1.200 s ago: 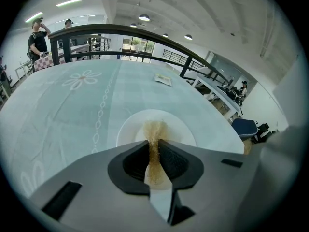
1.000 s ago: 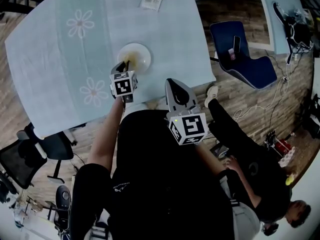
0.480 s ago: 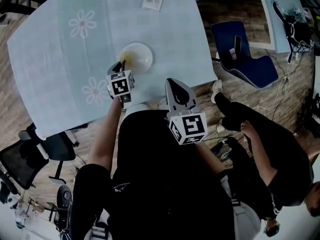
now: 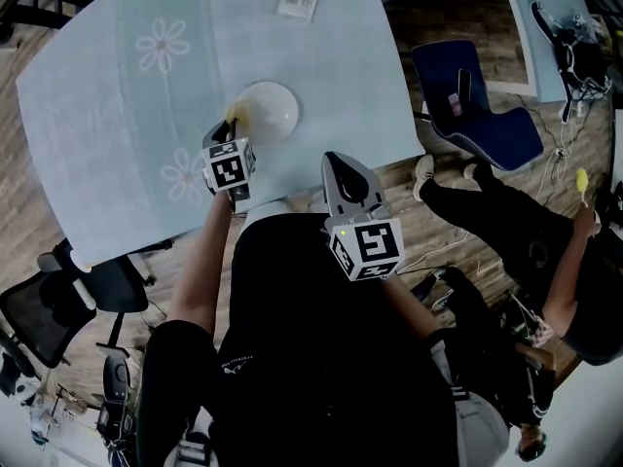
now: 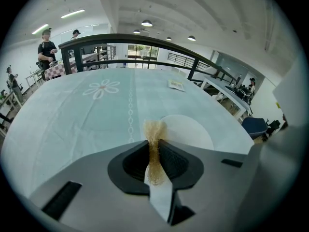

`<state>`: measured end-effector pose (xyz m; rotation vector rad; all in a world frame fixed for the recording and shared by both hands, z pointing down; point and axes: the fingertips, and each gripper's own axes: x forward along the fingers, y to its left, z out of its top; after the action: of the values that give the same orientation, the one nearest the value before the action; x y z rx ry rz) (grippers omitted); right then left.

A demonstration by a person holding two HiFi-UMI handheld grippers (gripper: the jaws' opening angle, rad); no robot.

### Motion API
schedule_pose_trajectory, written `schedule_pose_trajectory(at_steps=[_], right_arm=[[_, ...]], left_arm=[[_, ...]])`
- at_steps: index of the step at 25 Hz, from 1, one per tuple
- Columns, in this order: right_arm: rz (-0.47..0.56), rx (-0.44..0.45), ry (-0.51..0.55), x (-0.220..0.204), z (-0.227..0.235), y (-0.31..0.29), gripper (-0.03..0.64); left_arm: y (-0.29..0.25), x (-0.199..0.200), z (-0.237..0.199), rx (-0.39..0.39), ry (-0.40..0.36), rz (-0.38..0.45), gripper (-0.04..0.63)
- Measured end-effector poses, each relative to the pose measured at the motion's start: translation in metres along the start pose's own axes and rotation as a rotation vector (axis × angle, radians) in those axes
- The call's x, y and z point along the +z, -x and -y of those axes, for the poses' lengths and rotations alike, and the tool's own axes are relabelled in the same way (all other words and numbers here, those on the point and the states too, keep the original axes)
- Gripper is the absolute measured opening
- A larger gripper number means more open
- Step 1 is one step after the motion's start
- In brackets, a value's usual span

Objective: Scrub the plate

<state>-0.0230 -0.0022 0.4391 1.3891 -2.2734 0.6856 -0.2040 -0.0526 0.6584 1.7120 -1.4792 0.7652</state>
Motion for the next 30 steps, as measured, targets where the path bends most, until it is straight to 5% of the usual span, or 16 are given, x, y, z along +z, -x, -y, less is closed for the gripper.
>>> schedule_pose_trajectory(at_steps=[8,19,30], right_arm=[[-0.007,0.001,0.006,0.0,0.009,0.0,0.009],[-0.019,-0.001,0.002,0.004,0.027,-0.001,0.009],[-0.027,-0.017,-0.02,0.002,0.044,-0.002,0.009]], left_arm=[[0.013,0.002,0.014,-0.028,0.028,0.023,0.064],[0.004,-0.009,0.098,-0.194,0.106,-0.041,0.064],[-0.012,-0.02,0.11,-0.195,0.121,-0.1,0.064]])
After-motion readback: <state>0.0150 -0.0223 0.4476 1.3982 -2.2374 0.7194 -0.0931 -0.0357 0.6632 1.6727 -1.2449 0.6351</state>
